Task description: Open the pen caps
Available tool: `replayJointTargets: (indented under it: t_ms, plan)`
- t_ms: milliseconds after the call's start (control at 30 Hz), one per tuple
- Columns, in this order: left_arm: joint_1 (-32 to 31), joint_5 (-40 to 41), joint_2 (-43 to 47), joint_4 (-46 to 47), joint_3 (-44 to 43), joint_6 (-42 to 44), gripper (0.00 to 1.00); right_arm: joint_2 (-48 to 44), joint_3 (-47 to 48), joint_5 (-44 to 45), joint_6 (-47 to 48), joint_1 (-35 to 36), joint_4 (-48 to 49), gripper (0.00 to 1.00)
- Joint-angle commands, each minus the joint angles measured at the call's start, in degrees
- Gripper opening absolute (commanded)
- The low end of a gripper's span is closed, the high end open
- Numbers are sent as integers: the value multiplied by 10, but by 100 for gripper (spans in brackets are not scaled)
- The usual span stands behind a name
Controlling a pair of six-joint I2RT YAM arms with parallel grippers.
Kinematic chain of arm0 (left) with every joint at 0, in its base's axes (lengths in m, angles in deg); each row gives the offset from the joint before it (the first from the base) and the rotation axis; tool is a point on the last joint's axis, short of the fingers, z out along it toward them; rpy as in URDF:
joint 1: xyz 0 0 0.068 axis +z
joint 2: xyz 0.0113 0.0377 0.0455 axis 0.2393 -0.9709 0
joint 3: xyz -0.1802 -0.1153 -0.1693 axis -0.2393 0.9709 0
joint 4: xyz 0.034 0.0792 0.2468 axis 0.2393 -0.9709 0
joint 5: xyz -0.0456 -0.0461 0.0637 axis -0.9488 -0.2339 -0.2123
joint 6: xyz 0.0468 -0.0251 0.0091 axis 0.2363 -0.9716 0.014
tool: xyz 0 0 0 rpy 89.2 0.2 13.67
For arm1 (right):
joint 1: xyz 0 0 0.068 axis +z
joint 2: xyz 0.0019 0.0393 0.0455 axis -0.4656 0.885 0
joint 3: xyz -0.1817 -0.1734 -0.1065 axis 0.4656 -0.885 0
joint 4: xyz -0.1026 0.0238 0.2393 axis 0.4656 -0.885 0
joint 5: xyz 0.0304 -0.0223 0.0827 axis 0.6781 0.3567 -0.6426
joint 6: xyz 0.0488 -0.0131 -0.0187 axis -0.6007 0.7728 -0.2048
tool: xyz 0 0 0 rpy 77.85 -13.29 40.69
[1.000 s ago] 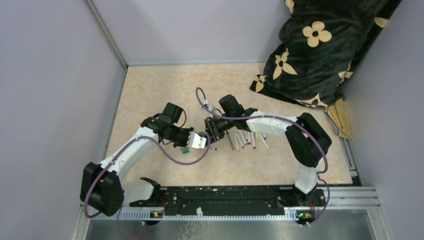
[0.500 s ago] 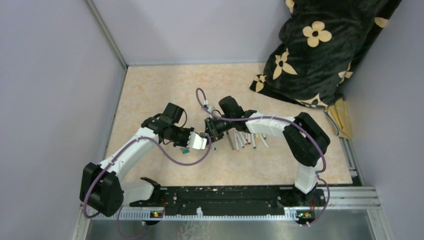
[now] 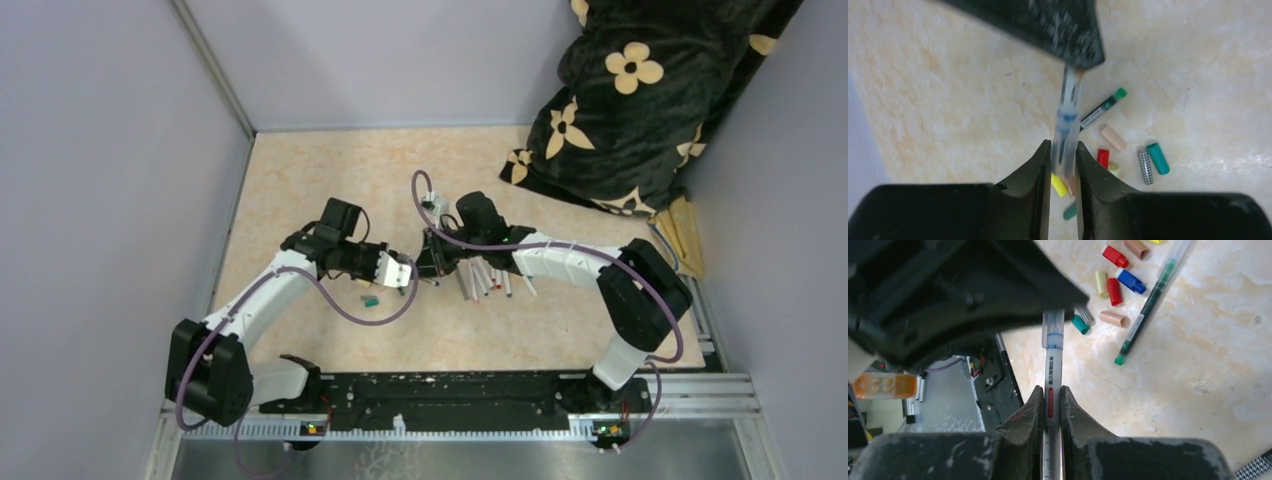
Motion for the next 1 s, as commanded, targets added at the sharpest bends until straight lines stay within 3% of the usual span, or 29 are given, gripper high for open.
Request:
replayJointTargets:
  t_ms: [0, 167, 267, 333, 433, 533, 733, 967]
  plan:
    - [99, 142, -26, 27, -21, 32, 29, -55, -46, -65, 15, 1, -128, 0]
    - [137, 143, -28, 36, -27, 55, 42, -62, -58, -55, 21, 1, -138, 0]
    - [151, 134, -28, 35, -27, 59, 41, -71, -60, -53, 19, 1, -137, 0]
    - [152, 104, -30, 8, -41, 50, 39, -75, -58, -50, 16, 1, -133, 0]
    - [151, -3, -23, -53, -70, 27, 40, -72, -44, -47, 7, 1, -120, 0]
    - [121, -76, 3, -95, -77, -4, 52, -61, -26, -48, -11, 1, -93, 0]
    - [26, -114, 56, -135, -57, -30, 63, -19, 32, -87, -29, 0, -56, 0]
    - [9, -149, 38, -170, -69, -48, 69, -9, 52, -113, -50, 0, -14, 0]
